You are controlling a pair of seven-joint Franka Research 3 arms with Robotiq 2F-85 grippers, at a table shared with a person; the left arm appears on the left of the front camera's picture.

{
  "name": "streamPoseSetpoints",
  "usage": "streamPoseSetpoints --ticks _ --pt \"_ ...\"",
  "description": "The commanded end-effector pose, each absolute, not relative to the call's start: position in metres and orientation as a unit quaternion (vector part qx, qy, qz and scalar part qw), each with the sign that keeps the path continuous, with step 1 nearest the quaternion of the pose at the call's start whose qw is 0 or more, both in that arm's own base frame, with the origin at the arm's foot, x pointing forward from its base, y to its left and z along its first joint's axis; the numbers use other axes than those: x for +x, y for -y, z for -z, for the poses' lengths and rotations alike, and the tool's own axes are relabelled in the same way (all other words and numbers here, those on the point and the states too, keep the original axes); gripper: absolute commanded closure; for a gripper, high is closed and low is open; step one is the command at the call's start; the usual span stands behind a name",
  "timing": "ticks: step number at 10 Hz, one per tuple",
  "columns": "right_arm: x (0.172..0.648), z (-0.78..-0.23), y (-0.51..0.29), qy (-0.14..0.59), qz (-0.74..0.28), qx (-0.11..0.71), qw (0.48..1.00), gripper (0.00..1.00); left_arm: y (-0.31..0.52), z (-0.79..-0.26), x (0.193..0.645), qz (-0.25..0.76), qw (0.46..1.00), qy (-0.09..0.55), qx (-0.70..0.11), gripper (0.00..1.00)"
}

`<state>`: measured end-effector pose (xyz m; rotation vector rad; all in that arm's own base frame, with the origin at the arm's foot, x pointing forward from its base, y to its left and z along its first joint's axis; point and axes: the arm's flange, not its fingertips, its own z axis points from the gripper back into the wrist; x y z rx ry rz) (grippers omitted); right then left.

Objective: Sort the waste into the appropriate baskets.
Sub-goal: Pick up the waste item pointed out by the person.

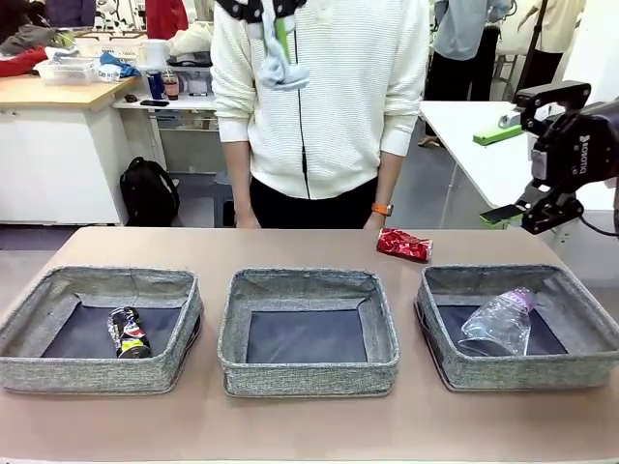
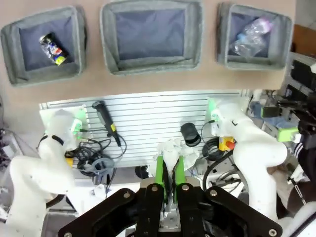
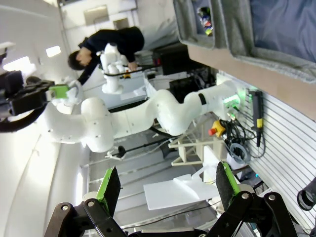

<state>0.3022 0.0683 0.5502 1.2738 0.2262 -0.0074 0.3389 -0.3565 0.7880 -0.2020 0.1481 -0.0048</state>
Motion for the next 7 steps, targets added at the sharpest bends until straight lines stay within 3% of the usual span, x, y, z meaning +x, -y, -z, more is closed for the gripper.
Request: streamPoseSetpoints --ticks 1,7 --pt "0.302 -0.554 -0.070 -0.110 0.009 0.600 0.792 0.00 0.360 -0.804 0.345 0.003 0.993 -0.066 -0.102 0.93" --pt "0.302 -0.554 -0.070 -0.110 0.009 0.600 0.792 0.00 0.359 -0.794 0.337 0.008 0.992 -0.069 -0.106 0.93"
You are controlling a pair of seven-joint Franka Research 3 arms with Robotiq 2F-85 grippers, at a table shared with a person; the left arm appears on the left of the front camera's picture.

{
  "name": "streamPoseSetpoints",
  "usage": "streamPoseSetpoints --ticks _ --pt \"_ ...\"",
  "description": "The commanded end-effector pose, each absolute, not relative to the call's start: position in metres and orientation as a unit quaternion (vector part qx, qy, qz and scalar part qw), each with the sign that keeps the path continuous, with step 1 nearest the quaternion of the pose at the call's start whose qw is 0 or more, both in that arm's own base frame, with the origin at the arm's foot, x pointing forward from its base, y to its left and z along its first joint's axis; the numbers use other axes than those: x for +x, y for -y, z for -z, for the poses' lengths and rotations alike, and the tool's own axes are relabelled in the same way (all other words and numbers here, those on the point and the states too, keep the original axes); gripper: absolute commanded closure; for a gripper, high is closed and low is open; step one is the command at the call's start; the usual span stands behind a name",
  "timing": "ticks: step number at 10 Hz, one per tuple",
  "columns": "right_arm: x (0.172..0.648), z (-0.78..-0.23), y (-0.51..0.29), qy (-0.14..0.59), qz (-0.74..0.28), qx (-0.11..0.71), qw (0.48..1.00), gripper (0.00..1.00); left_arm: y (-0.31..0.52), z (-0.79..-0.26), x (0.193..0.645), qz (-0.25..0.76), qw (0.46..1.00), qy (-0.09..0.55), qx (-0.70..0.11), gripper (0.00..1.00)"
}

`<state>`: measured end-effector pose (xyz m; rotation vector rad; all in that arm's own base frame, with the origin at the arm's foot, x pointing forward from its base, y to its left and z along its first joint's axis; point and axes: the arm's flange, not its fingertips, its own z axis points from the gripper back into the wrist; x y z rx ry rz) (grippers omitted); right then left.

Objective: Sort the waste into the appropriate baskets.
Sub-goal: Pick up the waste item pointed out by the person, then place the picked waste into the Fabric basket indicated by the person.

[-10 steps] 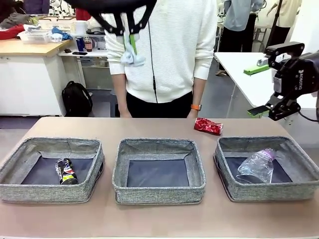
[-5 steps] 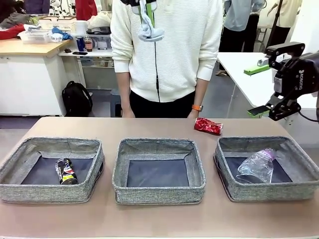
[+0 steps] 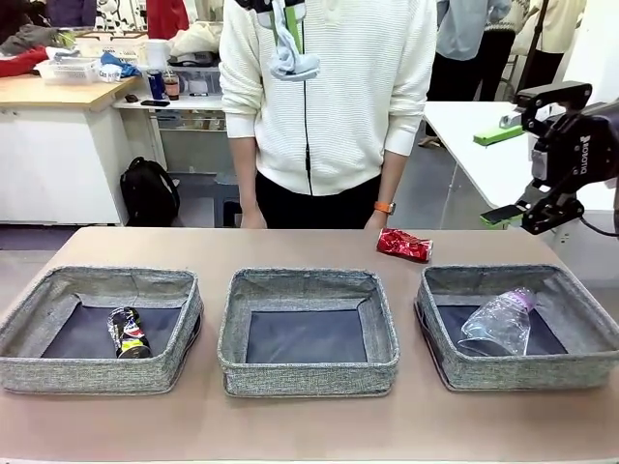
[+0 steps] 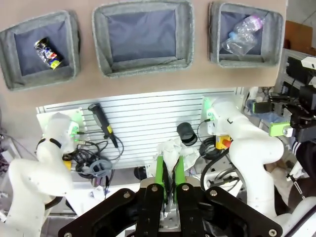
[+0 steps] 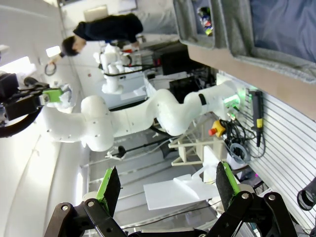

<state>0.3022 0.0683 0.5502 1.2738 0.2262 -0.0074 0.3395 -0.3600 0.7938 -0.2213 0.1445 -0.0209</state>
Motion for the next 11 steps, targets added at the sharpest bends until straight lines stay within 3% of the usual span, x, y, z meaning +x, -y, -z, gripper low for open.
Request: streamPoseSetpoints --ticks 1,11 --pt "0.3016 -0.5542 -0.0698 -0.110 0.009 0.600 0.792 0.00 0.3593 -0.7935 0.3373 0.008 0.992 -0.069 -0.106 0.93" --pt "0.3016 -0.5542 -0.0698 -0.110 0.009 0.600 0.792 0.00 0.3593 -0.7935 0.3373 0.008 0.992 -0.069 -0.106 0.93"
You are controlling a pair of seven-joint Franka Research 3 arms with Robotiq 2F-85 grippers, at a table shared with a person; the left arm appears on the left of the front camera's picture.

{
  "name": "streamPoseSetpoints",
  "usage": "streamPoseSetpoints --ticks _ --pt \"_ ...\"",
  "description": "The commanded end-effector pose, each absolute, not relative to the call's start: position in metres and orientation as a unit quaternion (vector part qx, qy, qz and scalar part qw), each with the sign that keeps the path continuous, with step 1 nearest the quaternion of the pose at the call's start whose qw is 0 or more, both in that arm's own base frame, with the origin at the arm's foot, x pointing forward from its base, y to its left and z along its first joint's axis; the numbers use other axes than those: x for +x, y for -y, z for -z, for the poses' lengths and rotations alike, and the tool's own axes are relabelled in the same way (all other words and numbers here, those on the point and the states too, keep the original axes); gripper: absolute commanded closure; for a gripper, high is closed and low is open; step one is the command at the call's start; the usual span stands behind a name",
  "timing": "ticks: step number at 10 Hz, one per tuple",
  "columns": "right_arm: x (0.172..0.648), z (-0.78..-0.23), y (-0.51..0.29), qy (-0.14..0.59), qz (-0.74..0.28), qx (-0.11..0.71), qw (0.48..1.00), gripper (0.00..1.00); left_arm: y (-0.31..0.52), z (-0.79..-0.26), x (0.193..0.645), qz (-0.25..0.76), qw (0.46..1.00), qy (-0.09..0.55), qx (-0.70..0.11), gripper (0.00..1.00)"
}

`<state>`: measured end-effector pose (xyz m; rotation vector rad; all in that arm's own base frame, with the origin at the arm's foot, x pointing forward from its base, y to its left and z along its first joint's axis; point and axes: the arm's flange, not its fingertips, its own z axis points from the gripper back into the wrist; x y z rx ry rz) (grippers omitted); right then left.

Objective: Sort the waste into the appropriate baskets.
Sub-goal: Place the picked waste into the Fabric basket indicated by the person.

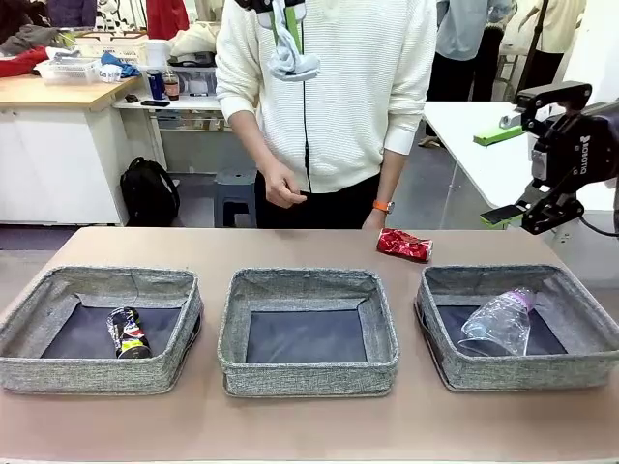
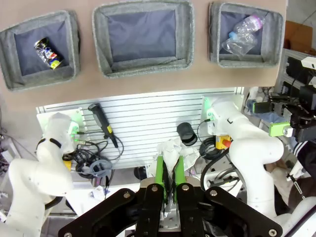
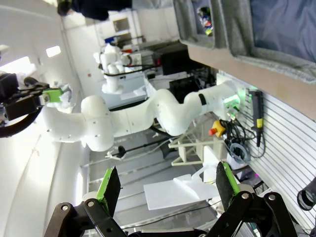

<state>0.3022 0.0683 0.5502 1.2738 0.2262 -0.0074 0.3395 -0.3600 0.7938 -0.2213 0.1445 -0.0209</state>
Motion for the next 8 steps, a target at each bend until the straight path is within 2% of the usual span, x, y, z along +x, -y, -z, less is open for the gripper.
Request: streamPoseSetpoints --ticks 1,8 --pt "0.3016 -0.5542 -0.0698 -0.110 0.009 0.600 0.792 0.00 0.3593 -0.7935 0.3373 0.008 0.992 -0.069 -0.106 0.93" --pt "0.3016 -0.5542 -0.0698 -0.110 0.009 0.600 0.792 0.00 0.3593 -0.7935 0.3373 0.008 0.992 -0.069 -0.106 0.93"
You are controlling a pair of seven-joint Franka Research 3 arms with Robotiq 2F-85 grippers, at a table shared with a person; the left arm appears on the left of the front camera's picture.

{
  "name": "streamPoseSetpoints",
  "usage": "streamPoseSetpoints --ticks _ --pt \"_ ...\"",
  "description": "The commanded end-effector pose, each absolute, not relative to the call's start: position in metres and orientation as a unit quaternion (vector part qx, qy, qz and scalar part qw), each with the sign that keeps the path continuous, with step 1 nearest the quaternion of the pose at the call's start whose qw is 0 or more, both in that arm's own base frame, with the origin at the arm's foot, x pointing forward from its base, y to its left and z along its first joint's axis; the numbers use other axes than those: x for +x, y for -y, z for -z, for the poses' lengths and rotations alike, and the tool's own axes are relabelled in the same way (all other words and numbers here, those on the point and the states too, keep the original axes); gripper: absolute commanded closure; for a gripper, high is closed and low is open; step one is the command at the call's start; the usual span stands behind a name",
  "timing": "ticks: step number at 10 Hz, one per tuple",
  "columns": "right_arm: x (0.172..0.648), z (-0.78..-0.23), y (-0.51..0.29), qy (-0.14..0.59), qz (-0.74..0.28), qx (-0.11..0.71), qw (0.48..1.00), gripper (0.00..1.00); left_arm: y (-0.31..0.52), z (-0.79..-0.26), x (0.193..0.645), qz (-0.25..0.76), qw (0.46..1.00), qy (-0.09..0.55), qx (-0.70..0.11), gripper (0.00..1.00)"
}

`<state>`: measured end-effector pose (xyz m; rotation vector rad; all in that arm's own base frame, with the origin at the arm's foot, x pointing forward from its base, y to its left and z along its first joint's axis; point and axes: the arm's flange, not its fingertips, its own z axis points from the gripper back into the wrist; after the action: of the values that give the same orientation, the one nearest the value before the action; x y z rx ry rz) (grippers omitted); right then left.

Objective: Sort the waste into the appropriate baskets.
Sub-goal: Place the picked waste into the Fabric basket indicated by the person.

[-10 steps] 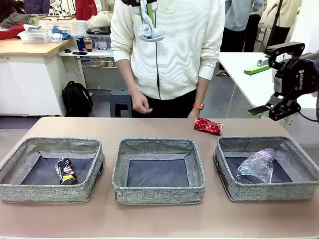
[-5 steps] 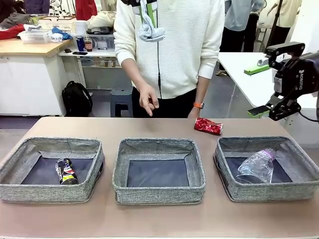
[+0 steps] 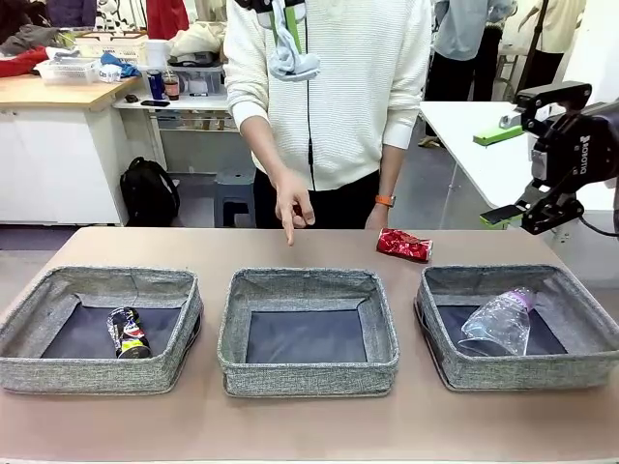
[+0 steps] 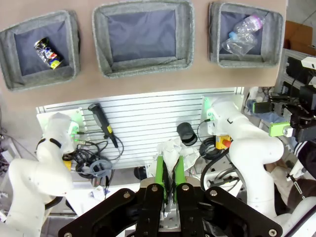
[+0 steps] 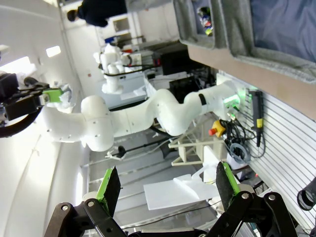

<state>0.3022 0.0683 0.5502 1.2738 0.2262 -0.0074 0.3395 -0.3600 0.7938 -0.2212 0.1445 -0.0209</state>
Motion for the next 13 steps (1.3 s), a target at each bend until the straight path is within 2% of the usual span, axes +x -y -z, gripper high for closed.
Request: streamPoseSetpoints --ticks 1,5,7,11,13 --pt "0.302 -0.554 -0.070 -0.110 0.009 0.600 0.792 0.00 0.359 -0.794 0.337 0.008 0.992 -0.069 -0.106 0.93" --pt "0.302 -0.554 -0.070 -0.110 0.009 0.600 0.792 0.00 0.360 -0.794 0.339 0.010 0.991 -0.072 -0.110 0.93" --pt "0.302 -0.554 -0.070 -0.110 0.009 0.600 0.792 0.00 0.357 -0.769 0.331 0.048 0.991 -0.061 -0.114 0.93" --pt "0.302 -0.554 -0.070 -0.110 0.009 0.600 0.792 0.00 0.349 -0.667 0.309 0.018 0.992 -0.047 -0.116 0.93" --pt "0.302 -0.554 -0.070 -0.110 0.009 0.600 0.792 0.00 0.349 -0.607 0.314 0.023 0.994 -0.037 -0.102 0.93"
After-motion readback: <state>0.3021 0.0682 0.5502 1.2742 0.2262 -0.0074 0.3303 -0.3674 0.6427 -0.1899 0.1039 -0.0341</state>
